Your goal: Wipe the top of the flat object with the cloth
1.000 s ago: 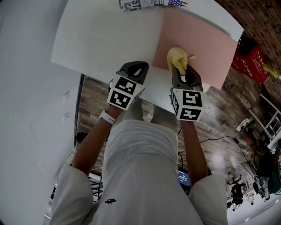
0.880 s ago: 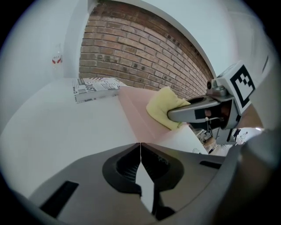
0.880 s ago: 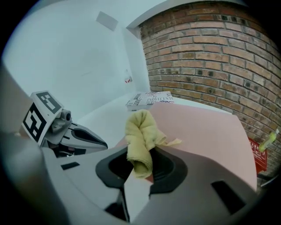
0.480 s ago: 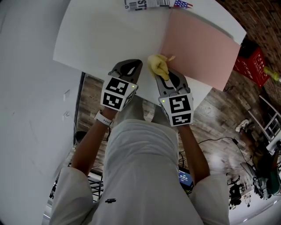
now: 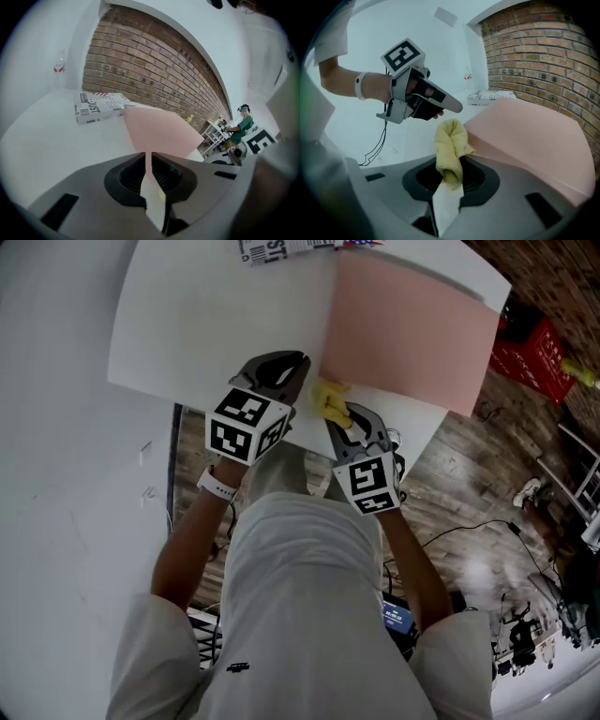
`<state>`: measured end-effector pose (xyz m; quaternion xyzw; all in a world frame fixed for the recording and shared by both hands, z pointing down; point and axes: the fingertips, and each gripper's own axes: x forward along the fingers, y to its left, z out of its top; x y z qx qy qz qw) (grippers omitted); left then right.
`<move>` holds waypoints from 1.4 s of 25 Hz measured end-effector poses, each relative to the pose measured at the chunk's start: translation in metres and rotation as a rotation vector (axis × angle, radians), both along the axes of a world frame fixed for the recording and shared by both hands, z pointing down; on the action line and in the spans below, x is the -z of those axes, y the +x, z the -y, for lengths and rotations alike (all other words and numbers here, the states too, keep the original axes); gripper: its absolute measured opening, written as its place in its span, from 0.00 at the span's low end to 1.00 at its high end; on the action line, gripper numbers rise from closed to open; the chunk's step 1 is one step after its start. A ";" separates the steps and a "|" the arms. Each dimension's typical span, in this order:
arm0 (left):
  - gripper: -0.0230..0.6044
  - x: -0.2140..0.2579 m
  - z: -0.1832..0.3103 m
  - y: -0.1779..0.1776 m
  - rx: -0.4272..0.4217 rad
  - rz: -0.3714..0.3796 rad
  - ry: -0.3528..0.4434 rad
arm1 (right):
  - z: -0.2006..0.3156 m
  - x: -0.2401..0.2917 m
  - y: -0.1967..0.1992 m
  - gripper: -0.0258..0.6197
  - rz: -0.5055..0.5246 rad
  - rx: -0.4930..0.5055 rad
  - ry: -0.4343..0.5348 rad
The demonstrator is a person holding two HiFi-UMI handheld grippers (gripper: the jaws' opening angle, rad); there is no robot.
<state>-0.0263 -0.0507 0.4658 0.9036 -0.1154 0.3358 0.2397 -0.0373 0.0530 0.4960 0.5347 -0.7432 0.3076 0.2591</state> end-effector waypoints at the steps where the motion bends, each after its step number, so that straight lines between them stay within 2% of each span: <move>1: 0.13 0.000 -0.003 0.009 -0.025 -0.004 -0.003 | 0.000 -0.003 0.003 0.18 -0.006 -0.018 0.007; 2: 0.25 0.000 -0.005 0.019 -0.048 -0.009 -0.009 | 0.002 -0.006 0.006 0.18 -0.009 -0.036 0.015; 5: 0.32 -0.004 -0.010 0.042 -0.093 -0.014 -0.031 | 0.009 -0.014 0.008 0.18 -0.017 -0.058 0.035; 8: 0.36 -0.013 -0.010 0.051 -0.115 0.027 -0.002 | 0.015 -0.018 0.006 0.18 -0.029 -0.058 0.049; 11: 0.35 -0.022 -0.009 0.050 -0.140 0.078 0.029 | 0.016 -0.020 0.011 0.18 -0.029 -0.083 0.053; 18: 0.38 -0.026 -0.006 0.048 -0.133 0.076 0.063 | -0.001 -0.021 0.047 0.18 -0.034 -0.187 0.046; 24: 0.38 -0.026 -0.007 0.047 -0.120 0.086 0.058 | -0.035 -0.023 0.085 0.18 -0.036 -0.294 0.014; 28: 0.38 -0.026 -0.007 0.047 -0.122 0.113 0.084 | -0.058 -0.025 0.113 0.18 -0.030 -0.357 -0.015; 35: 0.38 -0.026 -0.007 0.048 -0.136 0.144 0.106 | -0.099 -0.027 0.167 0.18 -0.090 -0.429 -0.040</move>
